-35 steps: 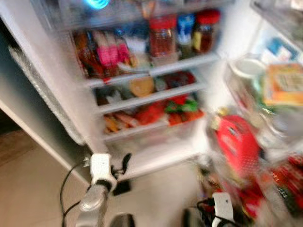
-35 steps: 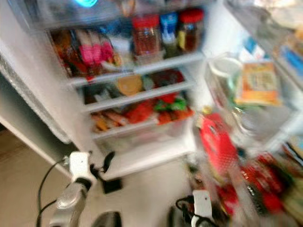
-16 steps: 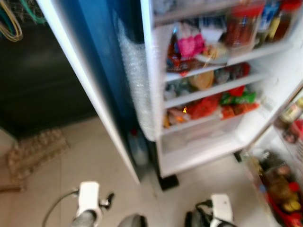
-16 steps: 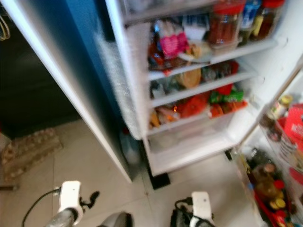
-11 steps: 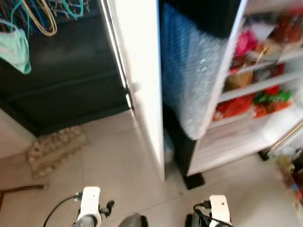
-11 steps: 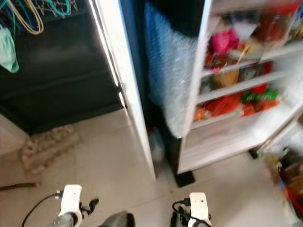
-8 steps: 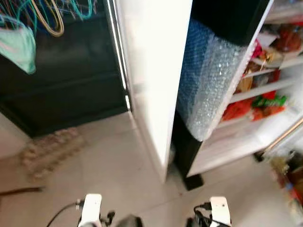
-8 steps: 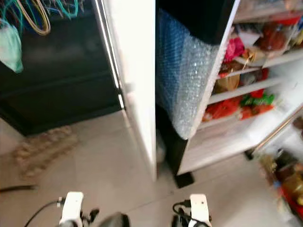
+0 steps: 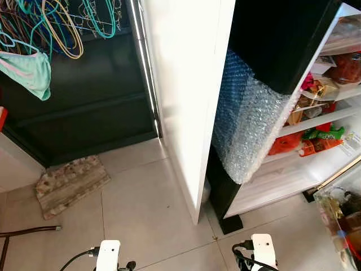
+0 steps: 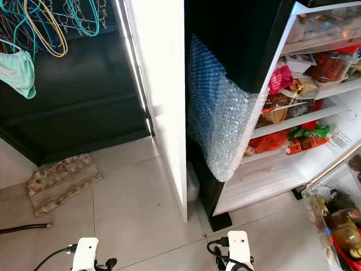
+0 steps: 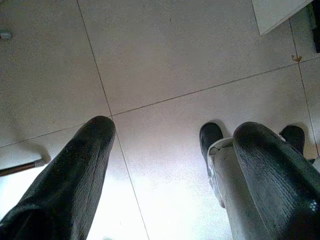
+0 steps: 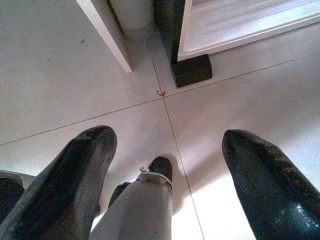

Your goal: Restocking fridge

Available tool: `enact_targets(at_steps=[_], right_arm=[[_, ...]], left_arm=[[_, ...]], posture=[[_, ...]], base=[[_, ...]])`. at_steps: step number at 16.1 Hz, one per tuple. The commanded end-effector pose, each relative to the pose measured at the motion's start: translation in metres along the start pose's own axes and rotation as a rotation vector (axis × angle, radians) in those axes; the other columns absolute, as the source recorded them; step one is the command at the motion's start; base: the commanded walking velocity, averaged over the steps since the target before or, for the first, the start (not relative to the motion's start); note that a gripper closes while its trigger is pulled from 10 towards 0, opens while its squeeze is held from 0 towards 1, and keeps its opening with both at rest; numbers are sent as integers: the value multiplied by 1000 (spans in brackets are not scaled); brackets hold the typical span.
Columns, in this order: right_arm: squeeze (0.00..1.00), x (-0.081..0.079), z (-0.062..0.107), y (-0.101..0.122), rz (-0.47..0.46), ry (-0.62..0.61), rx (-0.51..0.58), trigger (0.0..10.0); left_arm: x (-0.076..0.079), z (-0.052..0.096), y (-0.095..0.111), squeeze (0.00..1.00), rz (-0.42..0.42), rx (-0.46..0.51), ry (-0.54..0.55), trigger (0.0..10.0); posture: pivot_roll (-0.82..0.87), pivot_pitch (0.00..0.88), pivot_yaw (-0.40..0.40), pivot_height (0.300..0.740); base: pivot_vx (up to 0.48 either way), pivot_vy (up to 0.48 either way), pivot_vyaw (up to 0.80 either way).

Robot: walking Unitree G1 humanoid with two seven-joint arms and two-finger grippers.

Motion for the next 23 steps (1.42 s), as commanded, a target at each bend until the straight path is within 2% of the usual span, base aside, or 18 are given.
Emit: enact_targets(at_steps=[1, 7, 17, 18, 21, 23], right_arm=[[0, 1, 2, -9, -15, -9, -30, 10000], [0, 1, 2, -9, -24, -17, -31, 10000], [0, 2, 2, -10, -18, -20, -43, 10000], [0, 2, 2, -11, -18, -19, -44, 10000], [0, 2, 2, -12, -15, -15, -44, 10000], [0, 2, 3, -12, -13, -15, -41, 10000]], left_arm=[[0, 3, -13, 0, 10, -51, 1, 10000], [-2, 4, -18, 0, 13, -60, 8, 10000], [-1, 4, -19, 0, 21, -69, -12, 10000], [1, 4, -19, 0, 18, -72, -12, 10000], [17, 2, -15, 0, 3, -78, -31, 10000], [18, 2, -16, 0, -8, -84, -37, 10000]], posture=[[-82, 141, 49, 740], [-84, 143, 50, 740], [-79, 140, 50, 740], [-81, 136, 51, 740], [-84, 124, 51, 740], [-83, 121, 52, 740]], base=[[0, 315, 0], [0, 291, 0], [0, 0, -770], [0, 0, -775], [0, 0, -775], [0, 0, -375]])
Point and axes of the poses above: a point about 5 cm out from each wrist's last joint towards the gripper, its own z axis pointing back from the gripper into the wrist, its own y axis along the axis of the wrist's last joint, x = y × z, the point moved 1 cm from there along -z, pointing out of the wrist towards the gripper, and after that the axes turned 11 degrees about -z, right-handed, at the moved point
